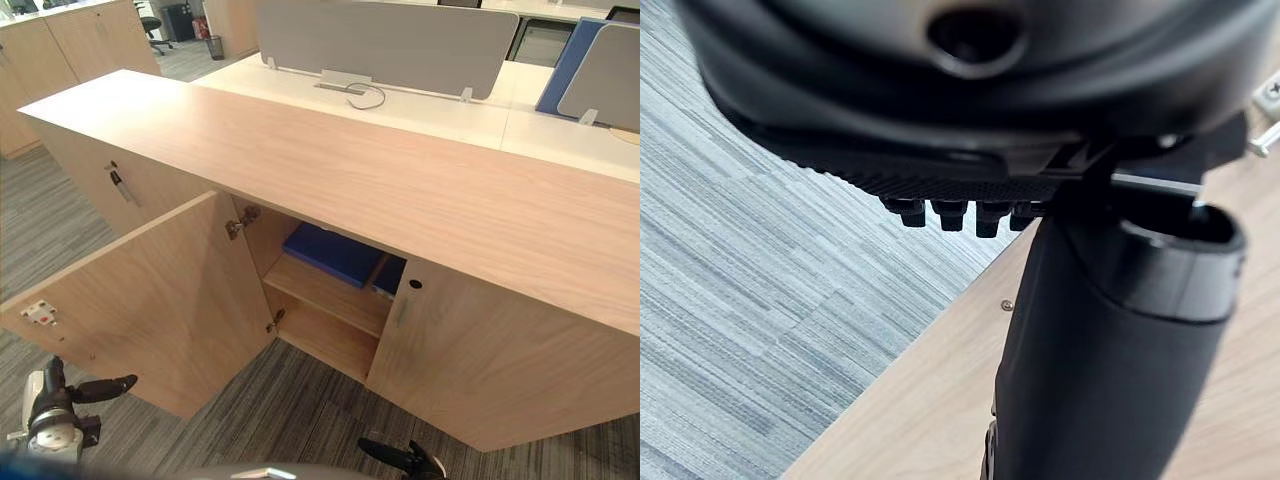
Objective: Walk over to the cabinet, pick up the folder, carry it to the office cabinet, place the folder inside the office cabinet, then close the office cabinet door
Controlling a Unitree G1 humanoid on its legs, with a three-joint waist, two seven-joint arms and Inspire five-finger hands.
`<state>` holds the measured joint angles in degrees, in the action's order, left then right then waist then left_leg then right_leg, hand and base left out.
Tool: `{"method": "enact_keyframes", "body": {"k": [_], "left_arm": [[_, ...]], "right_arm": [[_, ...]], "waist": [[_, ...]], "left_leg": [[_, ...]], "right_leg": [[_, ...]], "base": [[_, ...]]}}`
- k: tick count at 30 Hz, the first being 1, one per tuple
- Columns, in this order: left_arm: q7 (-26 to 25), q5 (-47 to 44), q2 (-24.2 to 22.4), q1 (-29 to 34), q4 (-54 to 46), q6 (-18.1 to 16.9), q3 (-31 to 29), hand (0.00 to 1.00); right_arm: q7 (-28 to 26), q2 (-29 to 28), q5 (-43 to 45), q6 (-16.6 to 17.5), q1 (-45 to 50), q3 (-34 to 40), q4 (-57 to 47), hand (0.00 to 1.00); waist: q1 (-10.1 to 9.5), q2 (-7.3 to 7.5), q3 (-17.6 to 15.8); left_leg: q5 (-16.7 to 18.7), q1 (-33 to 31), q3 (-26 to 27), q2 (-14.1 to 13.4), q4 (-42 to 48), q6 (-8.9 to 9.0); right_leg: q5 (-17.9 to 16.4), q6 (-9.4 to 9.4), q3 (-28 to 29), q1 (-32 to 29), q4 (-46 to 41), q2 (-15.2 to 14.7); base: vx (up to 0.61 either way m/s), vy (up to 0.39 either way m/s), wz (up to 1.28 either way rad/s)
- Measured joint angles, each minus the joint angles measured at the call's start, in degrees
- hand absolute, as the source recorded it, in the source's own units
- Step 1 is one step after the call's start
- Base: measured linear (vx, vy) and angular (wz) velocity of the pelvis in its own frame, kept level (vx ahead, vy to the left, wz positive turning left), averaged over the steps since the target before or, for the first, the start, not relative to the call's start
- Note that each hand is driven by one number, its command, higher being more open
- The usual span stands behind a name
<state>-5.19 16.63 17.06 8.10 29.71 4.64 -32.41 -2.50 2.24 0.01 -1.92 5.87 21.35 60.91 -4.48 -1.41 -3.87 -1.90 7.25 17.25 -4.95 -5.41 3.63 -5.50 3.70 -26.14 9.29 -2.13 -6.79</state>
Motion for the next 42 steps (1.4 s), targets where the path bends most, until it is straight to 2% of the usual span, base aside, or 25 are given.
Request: {"method": "enact_keyframes", "body": {"k": [4, 6, 9, 12, 15, 21, 25, 31, 34, 38, 42], "left_arm": [[2.1, -15.2, 1.9, -4.0, 15.2, -0.9, -5.6, 1.00], [3.2, -23.8, 4.4, -5.2, 21.7, -0.8, -8.1, 1.00], [5.2, -34.9, 8.3, -5.3, 25.4, -0.8, -8.9, 1.00], [6.5, -41.9, 11.5, -6.7, 26.9, -0.8, -8.9, 1.00], [7.2, -45.6, 12.8, -8.5, 28.3, -1.0, -8.9, 1.00], [8.0, -47.5, 13.0, -11.8, 30.9, -0.9, -8.3, 1.00], [8.0, -47.7, 13.1, -13.5, 30.9, -1.0, -5.9, 1.00], [8.6, -47.6, 13.7, -14.2, 29.5, -2.0, 0.4, 1.00], [10.7, -47.4, 13.8, -14.2, 28.9, -2.2, 2.6, 1.00], [10.9, -42.9, 13.9, -13.1, 27.6, -3.3, 5.3, 1.00], [10.6, -36.3, 13.8, -7.6, 20.5, -4.0, 11.7, 1.00]], "right_arm": [[0.0, 0.7, 0.0, -0.4, 0.0, 0.5, 0.2, 1.00], [0.1, 0.7, 0.0, -0.4, -0.1, 1.7, 0.9, 1.00], [0.2, 1.3, 0.1, -0.6, 0.0, 2.5, 2.0, 1.00], [0.2, 1.8, 0.1, -0.6, -0.1, 2.8, 2.5, 1.00], [0.2, 2.2, 0.1, -0.6, -0.2, 3.3, 2.6, 1.00], [0.0, 2.2, 0.1, -0.7, -0.1, 4.5, 3.6, 1.00], [0.0, 2.2, 0.2, -0.7, 0.0, 4.7, 4.0, 1.00], [-0.2, 2.1, 0.3, -0.6, 0.0, 4.6, 3.9, 1.00], [-0.3, 2.1, 0.5, -0.5, 0.0, 4.6, 3.9, 1.00], [-0.8, 2.2, 0.9, -0.3, 0.1, 4.6, 3.9, 1.00], [-1.1, 2.2, 2.0, -0.1, 0.1, 4.4, 3.9, 1.00]], "waist": [[0.25, -0.41, 0.1], [0.22, -0.20, 0.2], [-0.22, -0.15, 0.1], [-0.57, -0.32, 0.0], [-0.60, -0.58, 0.0], [-0.46, -0.57, 0.0], [-0.43, -0.61, 0.0], [-0.32, -0.62, 0.0], [-0.32, -0.60, 0.0], [-0.60, -0.57, 0.0], [-1.30, -0.57, 0.0]], "left_leg": [[0.1, 0.7, -0.1, 0.2, 0.0, -0.10], [0.2, 0.8, -0.2, 0.2, 0.0, -0.13], [0.3, 0.6, -0.4, 0.2, 0.0, -0.03], [0.4, 0.6, -0.4, 0.2, 0.0, 0.04], [0.4, 0.6, -0.4, 0.3, 0.0, 0.04], [0.5, 0.6, -0.2, 0.4, 0.0, 0.11], [0.6, 0.5, -0.1, 0.5, 0.0, 0.14], [0.6, 0.6, 0.0, 0.5, 0.0, 0.14], [0.6, 0.6, 0.0, 0.4, 0.0, 0.14], [0.6, 0.5, 0.2, 0.4, 0.0, 0.14], [0.6, 0.4, 0.0, 0.7, 0.0, 0.14]], "right_leg": [[0.5, 0.14, -0.2, 1.5, 1.3, 0.1], [0.5, 0.15, -0.3, 1.7, 1.7, 0.2], [0.5, 0.15, -0.4, 1.7, 1.8, 0.3], [0.5, 0.15, -0.4, 1.7, 1.8, 0.3], [0.5, 0.16, -0.4, 1.7, 1.8, 0.2], [0.5, 0.22, -0.2, 1.5, 1.8, 0.1], [0.5, 0.22, -0.2, 1.5, 1.8, 0.1], [0.5, 0.21, -0.1, 1.5, 1.8, 0.1], [0.5, 0.21, 0.0, 1.4, 1.7, 0.1], [0.5, 0.21, 0.1, 1.1, 1.5, 0.0], [0.5, 0.22, -0.1, 0.9, 1.4, -0.2]], "base": [[0.00, 0.000, 0.00], [0.00, -0.007, 0.02], [0.01, -0.010, 0.02], [0.00, 0.000, 0.00], [0.00, 0.000, 0.00], [0.00, 0.000, 0.00], [0.00, 0.000, 0.00], [0.00, 0.000, 0.00], [0.00, 0.000, 0.00], [0.00, 0.000, 0.00], [0.00, 0.000, 0.03]]}}
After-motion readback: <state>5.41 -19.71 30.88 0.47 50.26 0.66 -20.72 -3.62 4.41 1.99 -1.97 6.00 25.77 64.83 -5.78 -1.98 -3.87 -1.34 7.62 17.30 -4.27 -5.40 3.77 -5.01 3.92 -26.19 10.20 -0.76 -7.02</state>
